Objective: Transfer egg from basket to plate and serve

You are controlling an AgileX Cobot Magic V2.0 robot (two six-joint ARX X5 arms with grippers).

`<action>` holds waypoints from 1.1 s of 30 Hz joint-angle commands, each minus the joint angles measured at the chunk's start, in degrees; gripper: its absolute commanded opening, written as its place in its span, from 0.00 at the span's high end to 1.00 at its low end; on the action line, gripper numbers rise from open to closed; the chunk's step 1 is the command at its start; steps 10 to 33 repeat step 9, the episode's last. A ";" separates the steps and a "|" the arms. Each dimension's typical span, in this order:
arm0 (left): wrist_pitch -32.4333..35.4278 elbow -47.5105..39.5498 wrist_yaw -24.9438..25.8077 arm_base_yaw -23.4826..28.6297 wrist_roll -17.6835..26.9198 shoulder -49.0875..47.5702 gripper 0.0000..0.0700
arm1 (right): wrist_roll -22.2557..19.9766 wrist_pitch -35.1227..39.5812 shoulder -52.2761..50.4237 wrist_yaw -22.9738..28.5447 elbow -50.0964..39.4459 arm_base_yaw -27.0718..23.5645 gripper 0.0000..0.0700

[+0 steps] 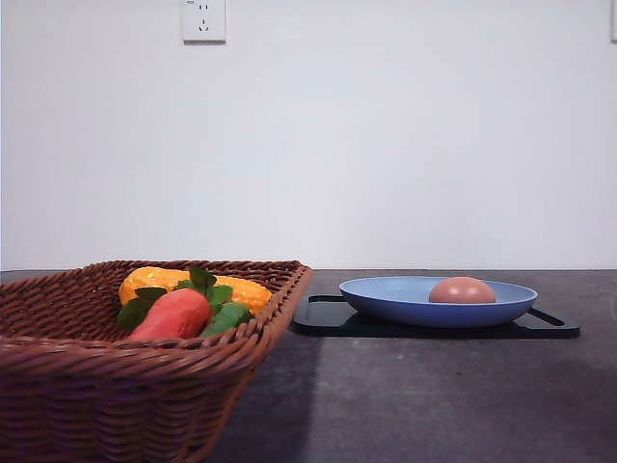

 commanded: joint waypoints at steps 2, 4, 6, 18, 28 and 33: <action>-0.26 -1.57 0.02 0.12 -0.13 -0.09 1.00 | 0.61 0.09 -0.20 0.15 -0.37 -0.02 1.00; -0.26 -1.57 0.02 0.11 -0.13 -0.09 1.00 | 0.61 0.09 -0.20 0.15 -0.37 -0.02 1.00; -0.26 -1.57 0.02 0.11 -0.13 -0.09 1.00 | 0.61 0.09 -0.20 0.15 -0.37 -0.02 1.00; -0.26 -1.57 0.01 0.12 -0.13 -0.09 1.00 | 0.61 0.09 -0.20 0.15 -0.37 -0.02 1.00; -0.26 -1.57 0.01 0.12 -0.13 -0.09 1.00 | 0.61 0.09 -0.20 0.15 -0.37 -0.02 1.00; -0.26 -1.57 0.01 0.12 -0.13 -0.09 1.00 | 0.61 0.09 -0.20 0.15 -0.37 -0.02 1.00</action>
